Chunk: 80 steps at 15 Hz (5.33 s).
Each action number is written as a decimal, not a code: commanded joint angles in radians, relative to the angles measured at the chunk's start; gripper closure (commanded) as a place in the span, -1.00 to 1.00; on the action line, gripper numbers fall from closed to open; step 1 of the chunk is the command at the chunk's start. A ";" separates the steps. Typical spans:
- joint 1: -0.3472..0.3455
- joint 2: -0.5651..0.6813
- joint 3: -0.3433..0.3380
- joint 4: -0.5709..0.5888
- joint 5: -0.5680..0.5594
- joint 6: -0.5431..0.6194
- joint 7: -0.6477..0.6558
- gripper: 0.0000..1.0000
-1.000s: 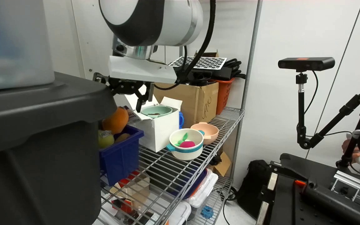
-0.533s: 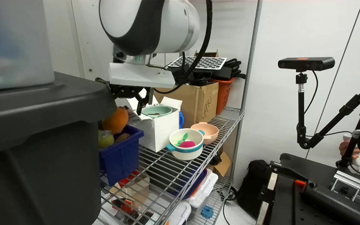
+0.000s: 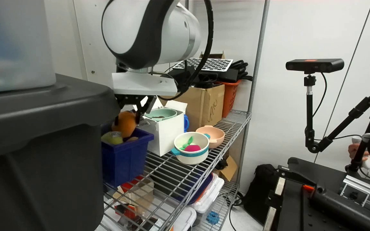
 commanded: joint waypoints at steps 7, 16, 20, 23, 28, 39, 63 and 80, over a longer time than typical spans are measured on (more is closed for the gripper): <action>0.048 -0.010 -0.052 0.037 -0.012 -0.029 0.068 0.99; 0.036 -0.134 -0.034 0.004 -0.010 -0.039 0.067 0.94; 0.010 -0.223 -0.024 -0.057 -0.015 -0.059 0.037 0.94; 0.013 -0.305 -0.055 -0.145 -0.069 -0.056 0.034 0.94; 0.002 -0.490 -0.093 -0.328 -0.237 -0.097 0.024 0.94; -0.097 -0.686 0.065 -0.572 -0.389 -0.243 -0.003 0.94; -0.134 -0.593 0.109 -0.555 -0.372 -0.243 -0.019 0.94; -0.157 -0.544 0.094 -0.533 -0.364 -0.222 -0.012 0.94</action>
